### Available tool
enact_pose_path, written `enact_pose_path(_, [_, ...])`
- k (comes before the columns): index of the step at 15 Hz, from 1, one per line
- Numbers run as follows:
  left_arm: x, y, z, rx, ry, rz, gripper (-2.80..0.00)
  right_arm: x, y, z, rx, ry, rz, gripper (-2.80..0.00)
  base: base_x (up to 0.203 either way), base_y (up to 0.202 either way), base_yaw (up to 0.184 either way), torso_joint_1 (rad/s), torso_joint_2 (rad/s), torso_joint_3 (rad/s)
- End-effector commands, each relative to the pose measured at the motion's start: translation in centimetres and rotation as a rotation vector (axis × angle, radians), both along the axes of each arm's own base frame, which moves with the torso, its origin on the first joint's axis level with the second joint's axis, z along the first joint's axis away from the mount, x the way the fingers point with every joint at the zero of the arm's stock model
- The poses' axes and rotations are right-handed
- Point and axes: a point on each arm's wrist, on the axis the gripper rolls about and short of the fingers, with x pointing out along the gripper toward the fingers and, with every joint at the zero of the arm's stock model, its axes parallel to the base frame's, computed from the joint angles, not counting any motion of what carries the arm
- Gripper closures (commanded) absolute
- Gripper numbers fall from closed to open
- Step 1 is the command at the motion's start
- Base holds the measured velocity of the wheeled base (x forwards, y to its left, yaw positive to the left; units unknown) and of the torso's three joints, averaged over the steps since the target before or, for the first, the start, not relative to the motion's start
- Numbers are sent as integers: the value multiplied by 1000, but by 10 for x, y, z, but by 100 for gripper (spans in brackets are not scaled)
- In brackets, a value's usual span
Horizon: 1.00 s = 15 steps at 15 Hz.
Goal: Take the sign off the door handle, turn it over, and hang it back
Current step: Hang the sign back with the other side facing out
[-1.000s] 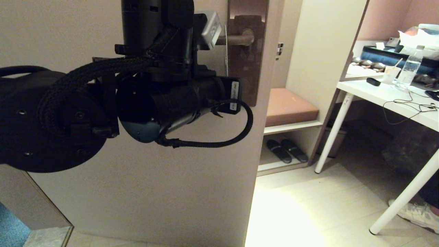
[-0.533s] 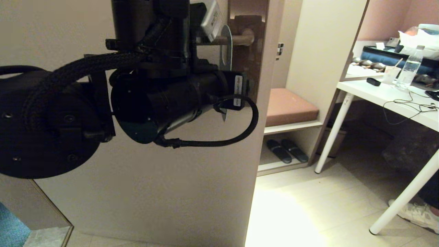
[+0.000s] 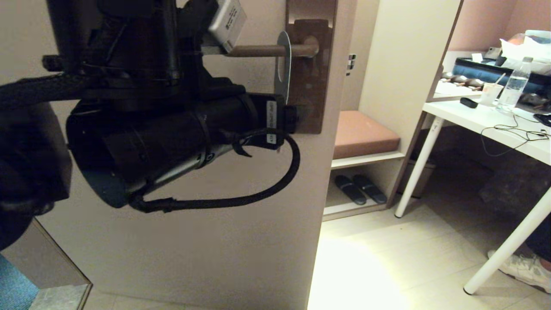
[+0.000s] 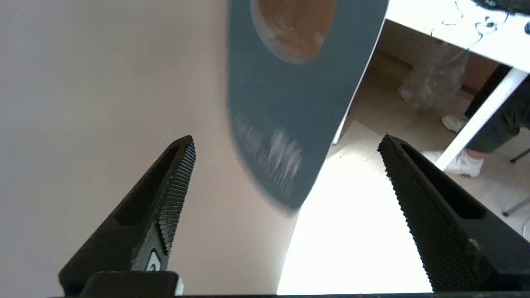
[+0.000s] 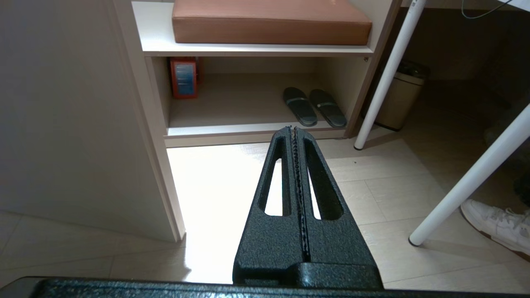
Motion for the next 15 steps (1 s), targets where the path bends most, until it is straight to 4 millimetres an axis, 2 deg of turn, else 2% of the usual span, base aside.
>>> enact_pose_path(1, [-15,22,3,-14,-11,10,-280,0,0,0,-1,1,0,0,0,0,0,0,0,0])
enact_pose_path(3, [-22,44,-3,-3,-1,44,-280,0,0,0,-1,1,0,0,0,0,0,0,0,0])
enact_pose_path(6, [-21,72,-12,1,13,127,-280,0,0,0,-1,1,0,0,0,0,0,0,0,0])
enact_pose_path(7, [-20,75,-11,-8,4,138,0,0,0,0,-1,1,0,0,0,0,0,0,0,0])
enact_pose_path(15, [0,53,-10,8,-26,98,0,0,0,0,-1,1,0,0,0,0,0,0,0,0])
